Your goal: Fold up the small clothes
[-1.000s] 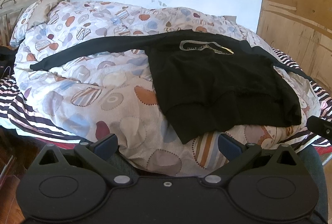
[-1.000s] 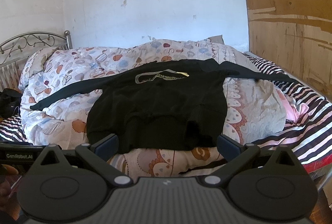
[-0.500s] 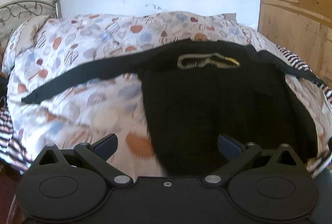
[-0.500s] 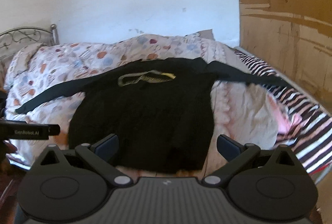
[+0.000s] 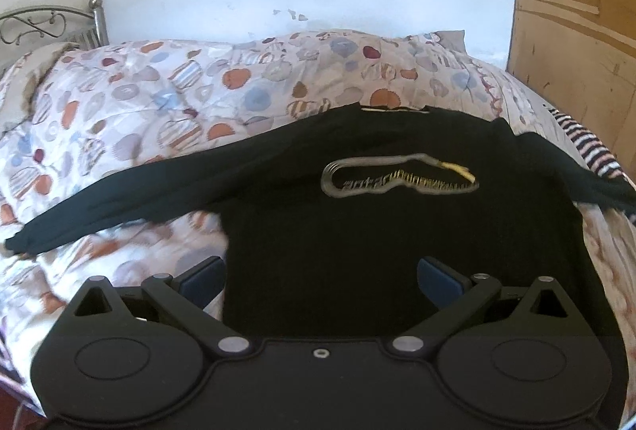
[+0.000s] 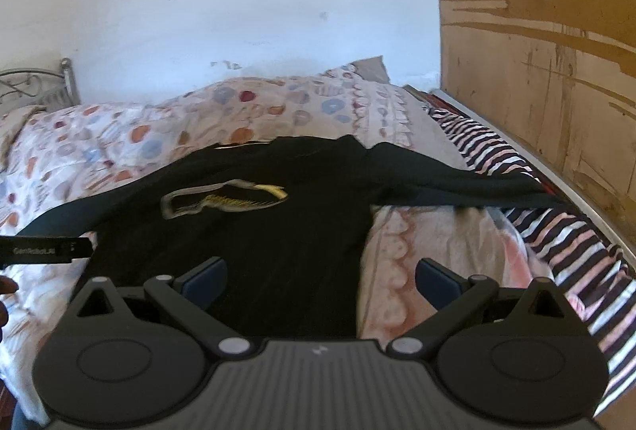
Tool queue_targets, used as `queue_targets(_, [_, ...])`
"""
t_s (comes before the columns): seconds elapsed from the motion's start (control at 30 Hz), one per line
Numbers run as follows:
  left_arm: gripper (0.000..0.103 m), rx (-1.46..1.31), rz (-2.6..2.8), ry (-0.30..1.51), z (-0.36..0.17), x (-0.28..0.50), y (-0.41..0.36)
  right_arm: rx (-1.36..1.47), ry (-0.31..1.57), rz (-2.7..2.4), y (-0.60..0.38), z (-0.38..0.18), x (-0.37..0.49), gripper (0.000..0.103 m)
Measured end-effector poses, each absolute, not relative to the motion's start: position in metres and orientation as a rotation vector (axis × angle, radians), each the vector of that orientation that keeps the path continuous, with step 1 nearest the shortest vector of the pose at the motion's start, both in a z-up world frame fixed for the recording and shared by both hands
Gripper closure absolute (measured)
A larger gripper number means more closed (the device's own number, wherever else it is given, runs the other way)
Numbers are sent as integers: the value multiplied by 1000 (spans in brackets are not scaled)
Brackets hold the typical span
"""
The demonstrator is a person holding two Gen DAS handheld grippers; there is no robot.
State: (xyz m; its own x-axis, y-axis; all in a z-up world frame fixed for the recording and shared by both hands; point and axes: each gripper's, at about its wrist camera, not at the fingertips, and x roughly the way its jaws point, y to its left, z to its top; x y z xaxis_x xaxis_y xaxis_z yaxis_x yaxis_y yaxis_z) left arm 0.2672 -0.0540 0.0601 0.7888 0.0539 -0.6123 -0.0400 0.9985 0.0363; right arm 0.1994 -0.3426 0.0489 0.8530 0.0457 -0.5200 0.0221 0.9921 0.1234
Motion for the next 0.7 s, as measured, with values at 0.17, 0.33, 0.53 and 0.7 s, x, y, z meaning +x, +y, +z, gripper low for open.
queue_targets(0.17, [1,10,41,683,43,315,-75,151,572,-16,-374,39,249,0])
queue_targets(0.33, [1,18,13,633,17,354,-97,188,555,-57,-416,18,295,0])
queue_targets(0.53, [1,40,-20,645,-16,383,-124,212,453,-137,-487,-18,327,0])
queue_targets(0.7, [1,0,-37,692,-42,391,-131,339,480,-178,-560,-36,356,0])
